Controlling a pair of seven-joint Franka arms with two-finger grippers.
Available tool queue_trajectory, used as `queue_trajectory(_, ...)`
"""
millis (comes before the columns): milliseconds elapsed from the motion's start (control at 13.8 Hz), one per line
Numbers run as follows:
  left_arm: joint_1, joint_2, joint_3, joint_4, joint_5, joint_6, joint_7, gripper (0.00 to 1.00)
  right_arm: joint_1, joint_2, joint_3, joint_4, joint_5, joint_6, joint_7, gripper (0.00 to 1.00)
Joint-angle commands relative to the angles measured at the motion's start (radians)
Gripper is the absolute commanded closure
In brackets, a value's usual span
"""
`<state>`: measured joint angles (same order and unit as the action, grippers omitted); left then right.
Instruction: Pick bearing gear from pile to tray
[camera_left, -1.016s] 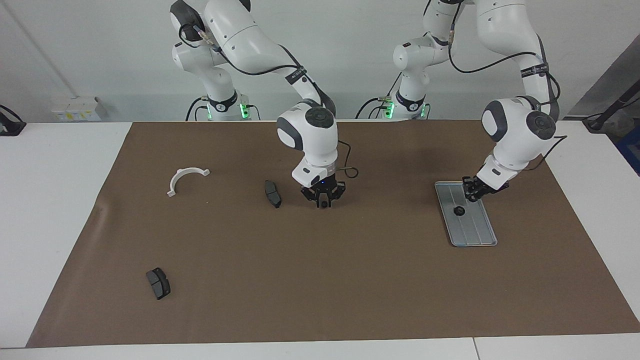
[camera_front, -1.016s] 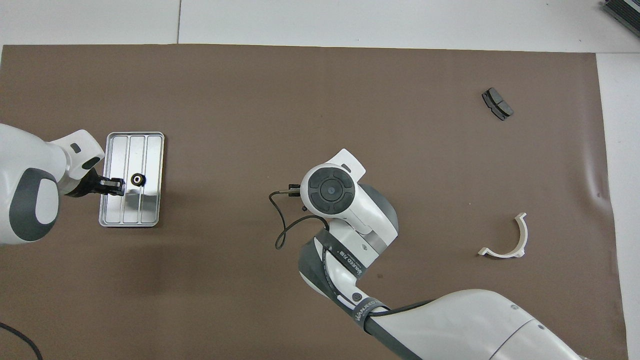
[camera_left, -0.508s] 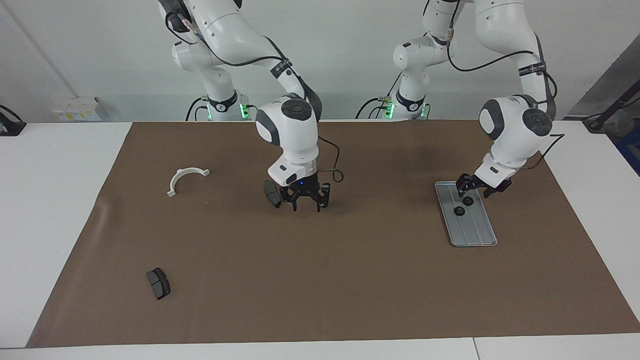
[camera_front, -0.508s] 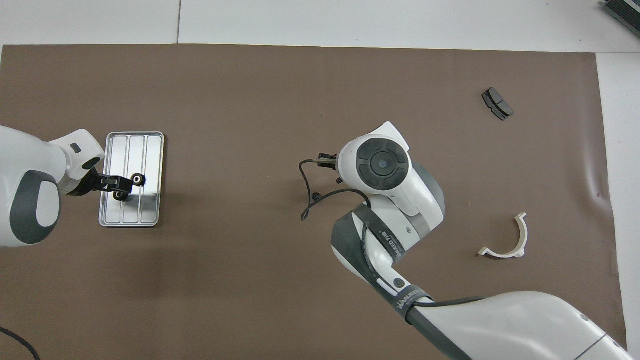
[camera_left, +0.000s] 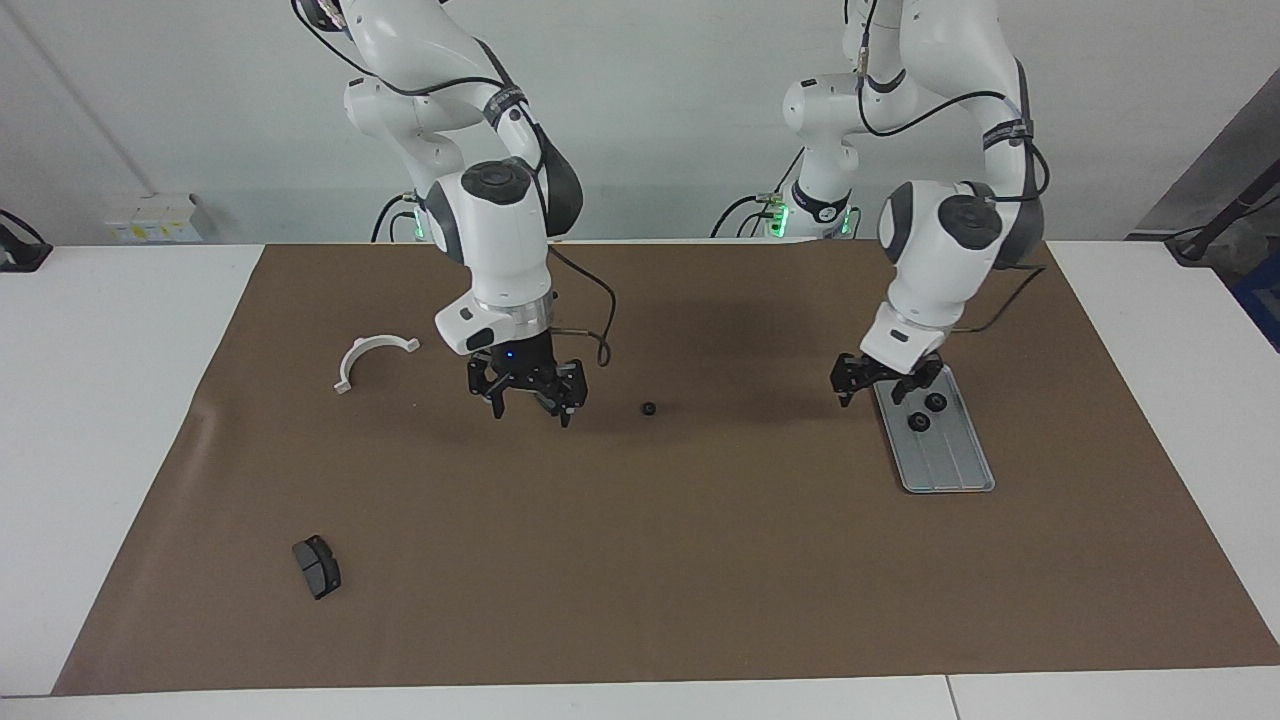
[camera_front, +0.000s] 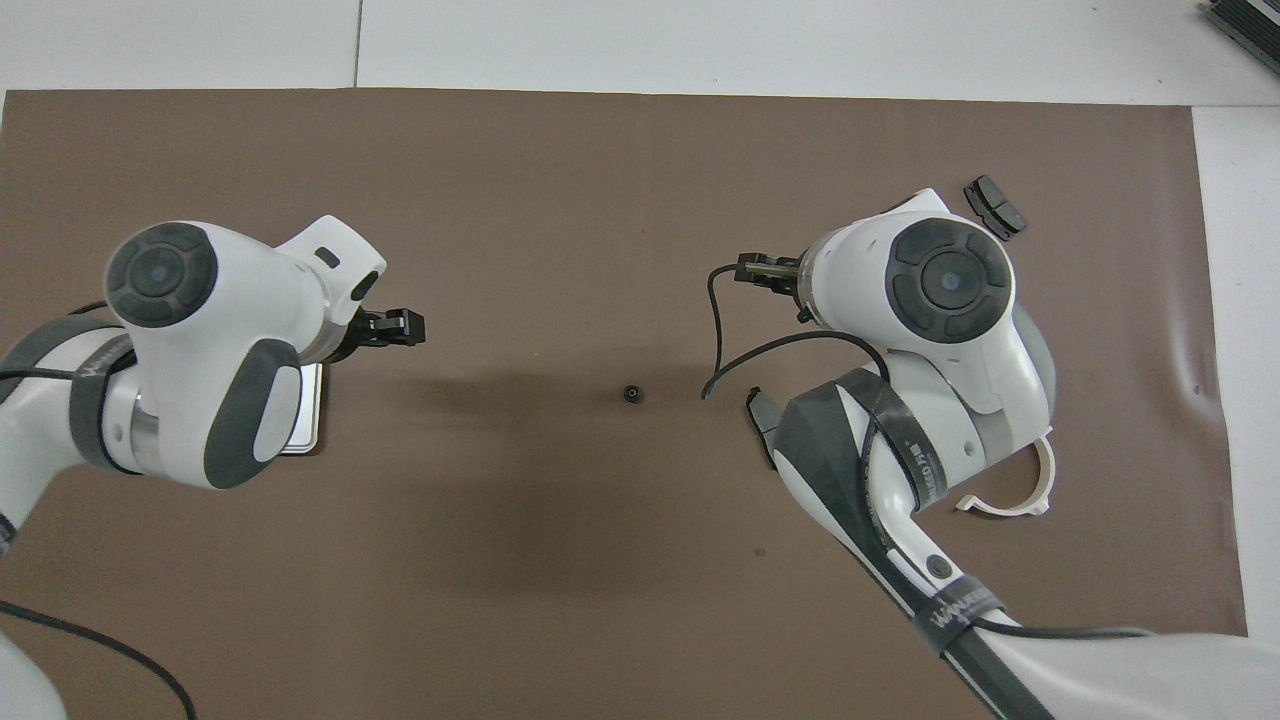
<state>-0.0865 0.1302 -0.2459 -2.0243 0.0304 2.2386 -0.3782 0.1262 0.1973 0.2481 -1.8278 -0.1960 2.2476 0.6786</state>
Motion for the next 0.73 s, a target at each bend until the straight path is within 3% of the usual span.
queue_trajectory(0, -0.129, -0.006, 0.020, 0.003, -0.009, 0.003, -0.166, 0.15, -0.056, -0.119, 0.011, -0.036, 0.107, -0.089, -0.158, 0.00)
queue_trajectory(290, -0.289, 0.126, 0.022, 0.139, 0.023, 0.010, -0.420, 0.21, -0.097, -0.188, 0.008, -0.016, 0.145, -0.192, -0.300, 0.00)
queue_trajectory(435, -0.361, 0.219, 0.022, 0.206, 0.119, 0.025, -0.551, 0.21, -0.094, -0.202, 0.008, 0.008, 0.145, -0.226, -0.303, 0.00)
queue_trajectory(653, -0.366, 0.258, 0.020, 0.219, 0.151, 0.107, -0.596, 0.25, -0.096, -0.203, 0.007, 0.022, 0.148, -0.238, -0.298, 0.00)
